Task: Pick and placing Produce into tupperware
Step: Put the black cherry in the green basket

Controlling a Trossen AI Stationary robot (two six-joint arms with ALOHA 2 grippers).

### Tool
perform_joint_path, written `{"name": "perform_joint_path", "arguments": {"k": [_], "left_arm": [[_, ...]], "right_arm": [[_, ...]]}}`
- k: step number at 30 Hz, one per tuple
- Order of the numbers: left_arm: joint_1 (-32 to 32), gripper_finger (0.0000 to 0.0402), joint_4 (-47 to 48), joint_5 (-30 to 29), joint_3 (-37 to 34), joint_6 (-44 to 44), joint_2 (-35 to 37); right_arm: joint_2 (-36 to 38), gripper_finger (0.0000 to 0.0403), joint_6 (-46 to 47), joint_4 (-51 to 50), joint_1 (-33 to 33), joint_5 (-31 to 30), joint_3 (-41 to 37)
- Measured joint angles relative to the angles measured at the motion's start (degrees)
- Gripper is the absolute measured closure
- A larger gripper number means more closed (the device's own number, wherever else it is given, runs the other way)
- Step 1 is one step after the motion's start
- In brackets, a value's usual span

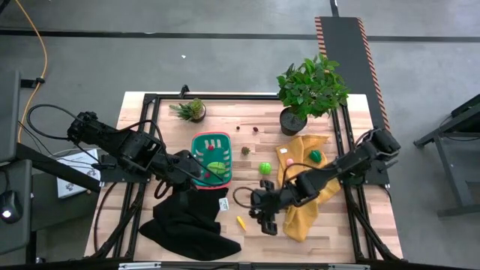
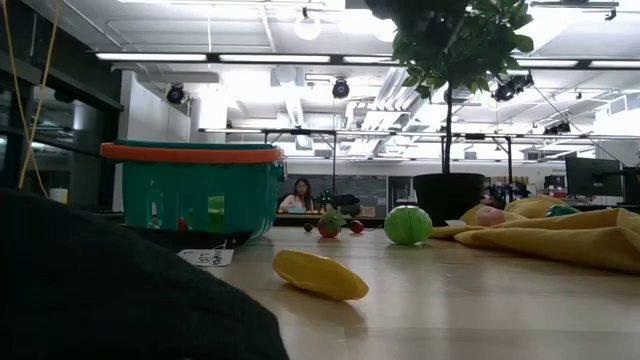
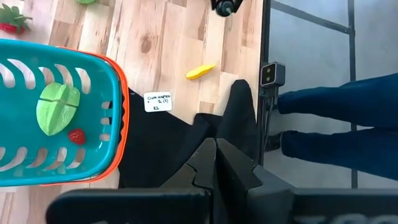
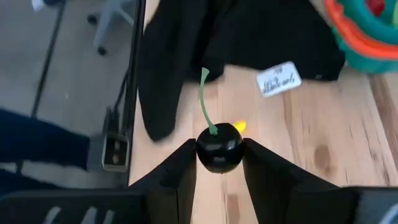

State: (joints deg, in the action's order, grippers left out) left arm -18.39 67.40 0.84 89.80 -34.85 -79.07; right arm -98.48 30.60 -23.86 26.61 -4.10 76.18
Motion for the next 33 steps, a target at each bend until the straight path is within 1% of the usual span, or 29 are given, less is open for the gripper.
{"name": "perform_joint_path", "arguments": {"k": [7,16,23,33], "left_arm": [[0.0,0.0399,0.0,0.0,0.0,0.1,0.0],[0.0,0.0399,0.0,-2.5,0.0,0.1,0.0],[0.0,0.0399,-0.1,-6.5,0.0,1.9,0.0],[0.0,0.0399,-2.0,-13.8,0.0,6.5,0.0]], "right_arm": [[0.0,0.0291,2.2,5.8,-2.5,-0.2,0.0],[0.0,0.0291,3.7,8.9,-4.6,-3.5,0.0],[0.0,0.0291,4.0,9.4,-6.1,-7.7,0.0],[0.0,0.0291,3.4,13.9,-10.0,-14.2,0.0]]}}
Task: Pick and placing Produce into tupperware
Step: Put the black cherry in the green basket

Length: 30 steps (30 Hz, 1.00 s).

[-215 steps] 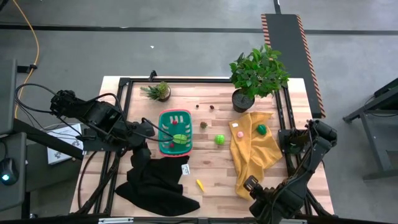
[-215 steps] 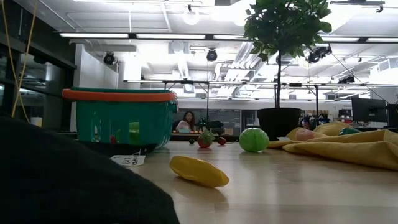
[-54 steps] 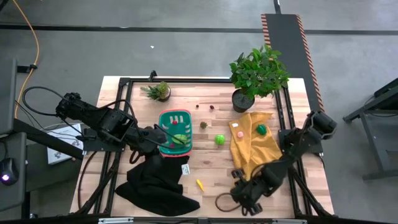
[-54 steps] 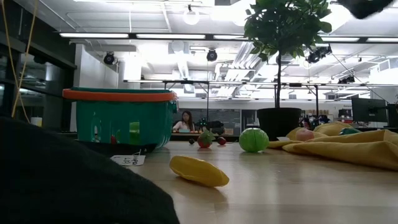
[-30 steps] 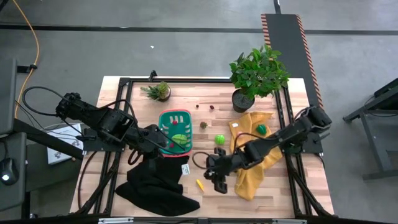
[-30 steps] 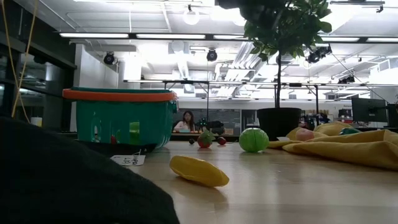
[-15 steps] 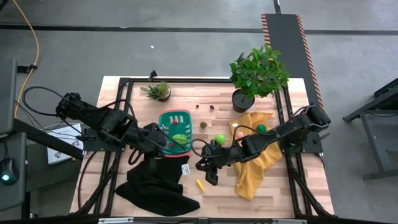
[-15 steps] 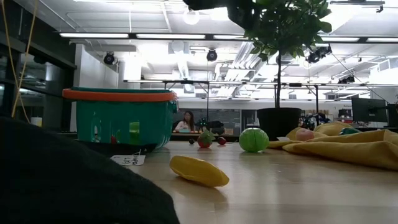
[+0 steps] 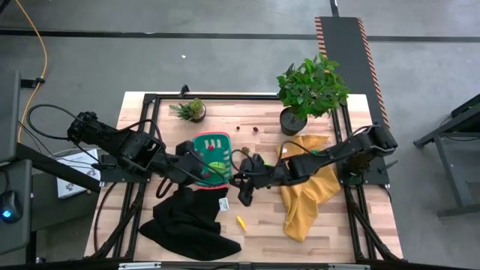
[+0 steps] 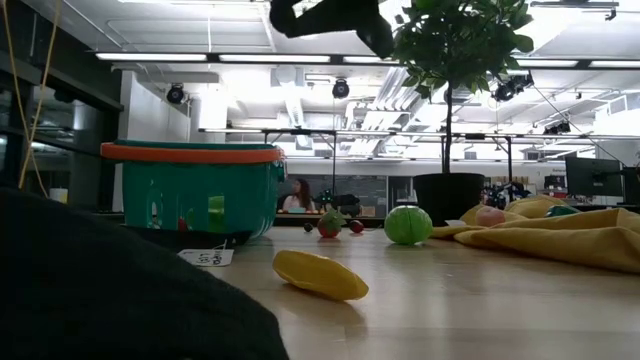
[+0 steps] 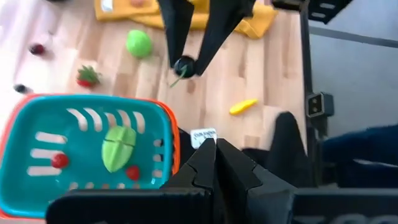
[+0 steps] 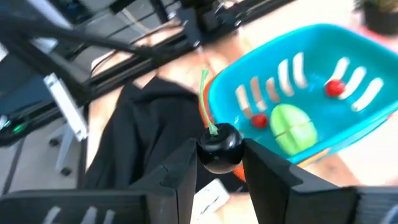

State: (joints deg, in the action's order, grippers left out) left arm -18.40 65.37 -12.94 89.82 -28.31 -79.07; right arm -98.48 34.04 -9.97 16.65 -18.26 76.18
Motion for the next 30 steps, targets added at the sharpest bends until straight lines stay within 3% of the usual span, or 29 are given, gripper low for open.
{"name": "perform_joint_path", "arguments": {"k": [7,23,26,30], "left_arm": [[0.0,0.0399,-1.4,-6.0,0.0,3.2,0.0],[0.1,0.0399,0.0,-12.6,0.0,5.6,0.0],[2.5,0.0399,2.2,-13.1,0.0,5.6,0.2],[8.9,0.0399,4.8,-9.5,0.0,6.7,1.2]], "right_arm": [[0.0,0.0291,-2.6,4.3,-3.1,-0.8,0.0],[0.0,0.0291,-7.1,8.2,-5.1,2.2,0.0],[0.0,0.0291,-7.0,8.2,-5.1,2.2,0.0],[0.0,0.0291,-6.9,8.2,-5.1,2.1,0.0]]}}
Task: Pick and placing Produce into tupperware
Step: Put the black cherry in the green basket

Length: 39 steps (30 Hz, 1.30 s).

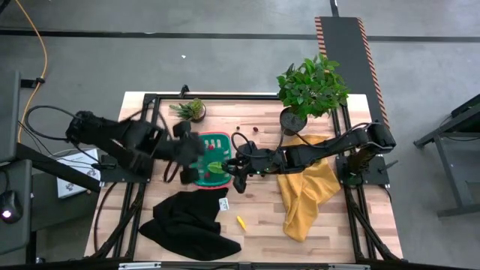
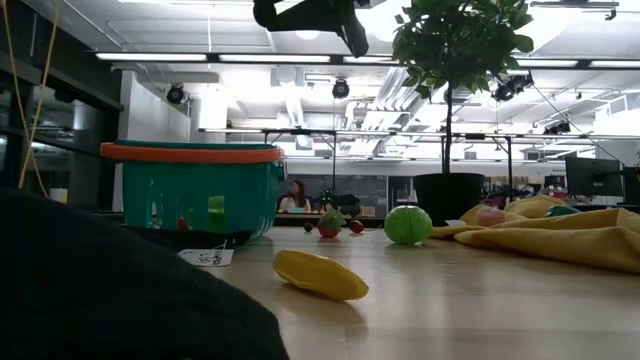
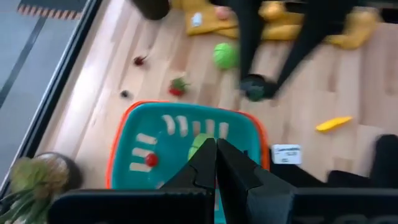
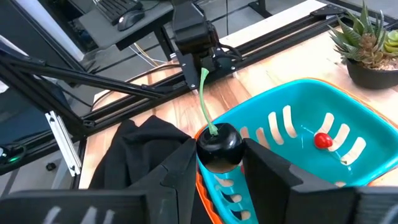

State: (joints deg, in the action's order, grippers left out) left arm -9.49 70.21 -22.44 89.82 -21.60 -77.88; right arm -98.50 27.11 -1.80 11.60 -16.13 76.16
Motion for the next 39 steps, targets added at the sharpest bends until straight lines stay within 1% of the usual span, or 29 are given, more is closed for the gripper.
{"name": "perform_joint_path", "arguments": {"k": [6,8,12,15,18,21,25,36,39], "left_arm": [[10.3,0.0399,-1.5,9.5,0.0,6.5,1.4],[13.6,0.0399,-4.0,15.0,0.0,9.0,1.9],[19.3,0.0399,-8.7,29.5,0.0,13.3,2.8],[22.9,0.0399,-8.7,35.9,0.0,14.8,3.3],[25.9,0.0399,-7.5,40.4,0.0,16.5,3.3],[28.5,0.0399,-6.6,42.9,0.0,18.1,3.6],[30.7,0.0399,-6.6,48.6,0.0,18.7,3.0],[31.2,0.0398,-6.1,49.5,0.0,20.8,3.0],[31.2,0.0382,-5.1,49.5,0.0,21.3,3.0]], "right_arm": [[0.0,0.0291,-0.1,0.6,-0.8,-0.1,0.0],[0.0,0.0291,-0.1,0.6,-1.5,-0.2,0.0],[0.0,0.0291,-0.2,0.8,-2.7,-0.2,0.0],[0.0,0.0291,-0.6,0.9,-3.4,-0.1,0.0],[0.0,0.0291,-0.7,1.0,-4.1,0.3,0.0],[0.0,0.0291,-2.1,1.6,-4.5,0.4,0.0],[0.0,0.0291,-3.1,3.2,-4.5,0.7,0.0],[0.0,0.0291,-3.2,3.4,-4.5,1.6,0.0],[0.0,0.0291,-3.1,3.4,-4.5,1.6,0.0]]}}
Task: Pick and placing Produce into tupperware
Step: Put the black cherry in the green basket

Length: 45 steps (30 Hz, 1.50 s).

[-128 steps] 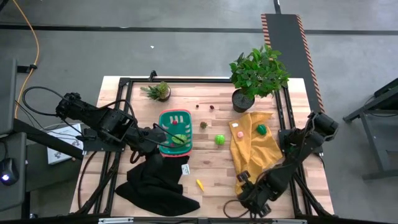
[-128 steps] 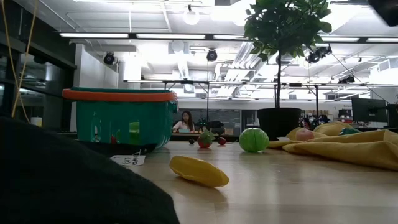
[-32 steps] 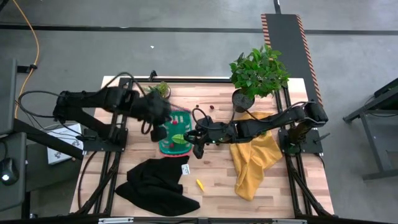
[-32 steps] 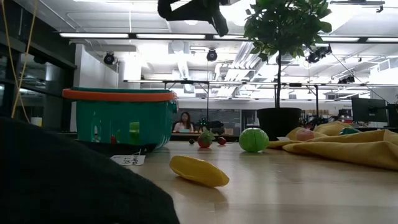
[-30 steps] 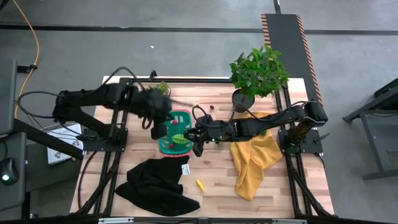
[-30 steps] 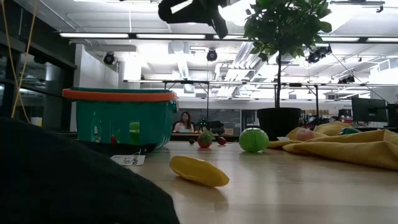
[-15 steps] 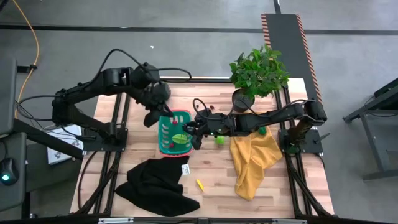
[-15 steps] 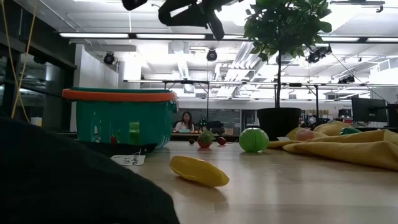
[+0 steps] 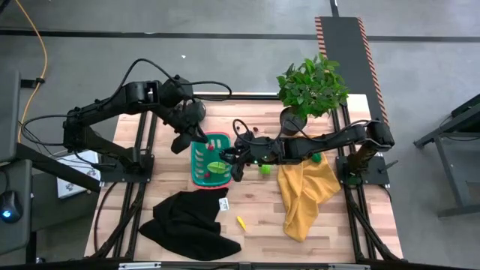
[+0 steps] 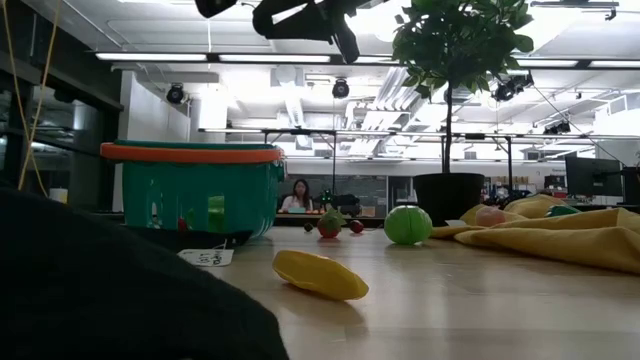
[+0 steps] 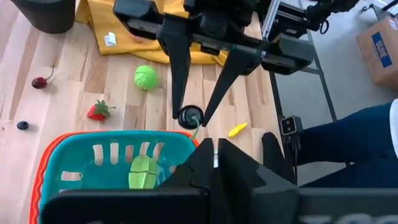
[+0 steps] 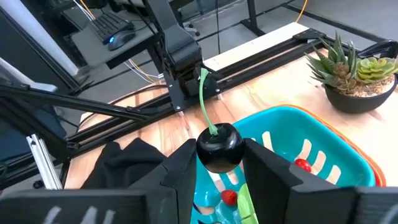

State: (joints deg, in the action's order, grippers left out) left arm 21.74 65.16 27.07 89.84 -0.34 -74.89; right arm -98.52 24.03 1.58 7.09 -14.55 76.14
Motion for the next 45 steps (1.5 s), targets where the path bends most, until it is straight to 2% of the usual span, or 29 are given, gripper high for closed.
{"name": "perform_joint_path", "arguments": {"k": [7,11,22,45], "left_arm": [[0.0,0.0278,0.1,0.0,0.0,-0.1,0.0],[-2.1,0.0250,0.0,-0.1,0.0,0.0,0.0],[-9.1,0.0273,-0.8,-7.4,0.0,0.1,-4.4],[-9.0,0.0277,-0.8,-8.4,0.0,-0.9,-4.7]], "right_arm": [[0.0,0.0291,0.1,1.0,0.0,0.0,0.0],[0.0,0.0291,0.0,3.2,0.0,0.0,0.0],[0.0,0.0291,-0.1,4.6,0.1,1.4,0.0],[0.0,0.0291,0.1,4.2,0.2,1.7,0.0]]}}
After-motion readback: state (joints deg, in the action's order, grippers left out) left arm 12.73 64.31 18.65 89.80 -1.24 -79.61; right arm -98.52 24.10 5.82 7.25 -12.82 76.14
